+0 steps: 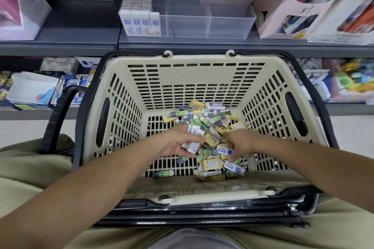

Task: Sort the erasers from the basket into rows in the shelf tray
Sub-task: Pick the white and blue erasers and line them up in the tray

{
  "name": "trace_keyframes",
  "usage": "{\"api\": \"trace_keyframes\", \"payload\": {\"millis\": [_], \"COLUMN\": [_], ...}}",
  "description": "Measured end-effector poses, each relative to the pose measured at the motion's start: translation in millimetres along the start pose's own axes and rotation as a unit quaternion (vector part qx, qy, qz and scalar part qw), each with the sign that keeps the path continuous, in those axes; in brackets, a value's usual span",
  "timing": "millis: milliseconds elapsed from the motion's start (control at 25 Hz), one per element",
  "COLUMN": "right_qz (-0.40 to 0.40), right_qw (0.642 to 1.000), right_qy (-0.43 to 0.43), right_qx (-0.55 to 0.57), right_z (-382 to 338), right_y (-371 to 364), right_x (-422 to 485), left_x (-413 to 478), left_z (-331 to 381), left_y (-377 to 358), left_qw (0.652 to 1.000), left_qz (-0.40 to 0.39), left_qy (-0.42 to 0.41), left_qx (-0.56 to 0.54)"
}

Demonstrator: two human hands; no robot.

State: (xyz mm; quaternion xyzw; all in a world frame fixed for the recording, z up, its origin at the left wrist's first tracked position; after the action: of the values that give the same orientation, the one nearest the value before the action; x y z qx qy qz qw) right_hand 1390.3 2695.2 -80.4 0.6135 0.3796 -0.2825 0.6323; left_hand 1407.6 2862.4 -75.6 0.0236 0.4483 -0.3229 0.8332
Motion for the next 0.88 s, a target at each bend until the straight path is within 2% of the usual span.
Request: {"api": "trace_keyframes", "payload": {"millis": [160,200,280,360,440,600,680,720,760,880], "right_qz": [0.024,0.036,0.058,0.050,0.038,0.043,0.023,0.016,0.031,0.215], "right_qw": [0.999,0.999,0.992,0.959,0.913,0.822,0.793,0.793,0.809,0.893], "right_qy": [0.002,0.013,0.049,0.097,0.135,0.172,0.170,0.167,0.151,0.005], "right_qx": [-0.043,-0.021,0.096,0.262,0.384,0.541,0.585,0.586,0.567,0.395], "right_z": [-8.0,-9.0,-12.1,-21.1,-32.1,-42.5,-36.5,-30.6,-19.0,40.3], "right_y": [9.1,18.4,40.4,56.3,66.5,71.9,73.0,74.8,78.8,99.3], "right_x": [0.3,-1.7,-7.7,-15.6,-21.6,-18.3,-12.2,-7.3,0.0,21.4], "left_x": [0.1,1.0,2.9,2.4,1.1,-4.8,-4.7,-3.9,-3.1,-3.5], "left_z": [7.4,9.5,13.1,14.5,14.8,20.8,26.5,29.8,33.8,48.2], "left_y": [7.1,11.5,20.1,21.5,14.1,0.3,0.9,2.7,6.1,28.7], "left_qw": [0.999,0.999,0.997,0.995,0.997,0.997,0.995,0.995,0.995,0.988], "left_qz": [0.033,0.046,0.072,0.081,0.056,-0.032,-0.039,-0.030,-0.011,0.072], "left_qy": [-0.014,-0.021,-0.036,-0.045,-0.044,-0.044,-0.054,-0.063,-0.074,-0.103], "left_qx": [-0.001,0.005,0.019,0.023,0.011,-0.058,-0.075,-0.072,-0.067,-0.086]}}
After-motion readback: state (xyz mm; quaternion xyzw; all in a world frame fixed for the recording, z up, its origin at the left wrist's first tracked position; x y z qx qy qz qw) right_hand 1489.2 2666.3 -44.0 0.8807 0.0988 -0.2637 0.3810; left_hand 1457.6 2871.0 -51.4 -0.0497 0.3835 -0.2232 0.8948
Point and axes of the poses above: each hand's wrist, its own x-axis towards the middle knuckle, its own y-axis out of the back of the hand, z = x × y, the point moved 8 cm from there along x, towards the middle knuckle, and after that the axes turned 4 degrees about -z, right-handed, at the moved point
